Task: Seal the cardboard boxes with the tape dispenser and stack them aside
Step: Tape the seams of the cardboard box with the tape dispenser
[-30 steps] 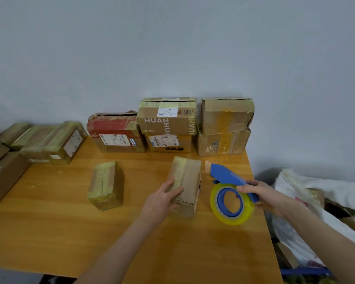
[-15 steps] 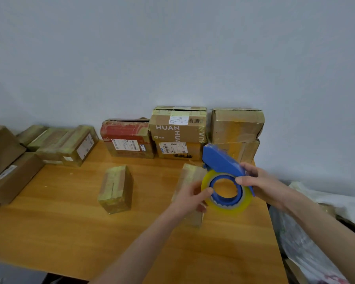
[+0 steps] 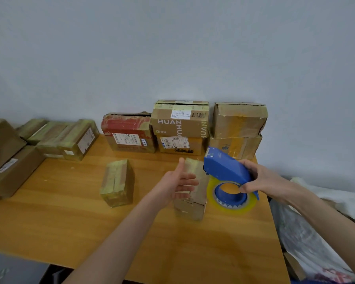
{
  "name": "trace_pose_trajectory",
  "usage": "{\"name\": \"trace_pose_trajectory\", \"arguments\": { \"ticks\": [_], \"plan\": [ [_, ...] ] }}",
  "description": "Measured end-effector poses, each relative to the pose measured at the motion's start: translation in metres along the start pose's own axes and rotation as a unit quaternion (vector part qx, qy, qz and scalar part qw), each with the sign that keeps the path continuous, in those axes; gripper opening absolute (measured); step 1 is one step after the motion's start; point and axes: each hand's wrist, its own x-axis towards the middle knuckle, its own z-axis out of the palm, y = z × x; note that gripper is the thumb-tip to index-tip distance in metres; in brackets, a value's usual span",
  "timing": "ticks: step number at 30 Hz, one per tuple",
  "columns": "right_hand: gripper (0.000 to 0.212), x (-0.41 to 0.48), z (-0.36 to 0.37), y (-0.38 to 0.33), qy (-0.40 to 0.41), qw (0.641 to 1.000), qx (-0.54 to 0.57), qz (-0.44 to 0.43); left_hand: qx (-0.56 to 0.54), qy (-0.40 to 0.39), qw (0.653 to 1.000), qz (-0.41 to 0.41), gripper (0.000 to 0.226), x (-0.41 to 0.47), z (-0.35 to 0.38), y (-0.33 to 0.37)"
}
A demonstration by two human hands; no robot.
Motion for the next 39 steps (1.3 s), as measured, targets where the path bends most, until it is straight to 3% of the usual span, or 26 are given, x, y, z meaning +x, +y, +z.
{"name": "trace_pose_trajectory", "arguments": {
  "ticks": [3,8,12,22,29,39],
  "plan": [
    [0.075,-0.001,0.005,-0.007,-0.017,0.999,-0.03,-0.004,-0.004,-0.014,1.0,0.0,0.064,-0.001,0.005,0.008],
    [0.066,-0.005,0.018,-0.016,-0.02,0.995,-0.097,-0.002,0.038,0.079,0.993,0.074,0.015,0.004,0.005,0.006],
    [0.066,-0.005,0.037,-0.019,0.022,0.972,-0.229,-0.038,0.14,0.128,0.977,0.094,0.019,0.007,0.001,-0.009],
    [0.054,-0.03,0.033,0.01,0.01,0.972,-0.234,0.0,0.169,0.171,0.965,0.099,0.024,-0.002,-0.053,-0.037],
    [0.055,-0.04,0.023,0.033,0.045,0.964,-0.256,0.047,0.224,0.228,0.941,0.108,0.027,0.012,-0.082,-0.045],
    [0.065,-0.027,0.037,0.068,0.052,0.948,-0.296,0.107,0.303,0.226,0.921,0.088,0.028,0.04,-0.064,-0.067]
  ]
}}
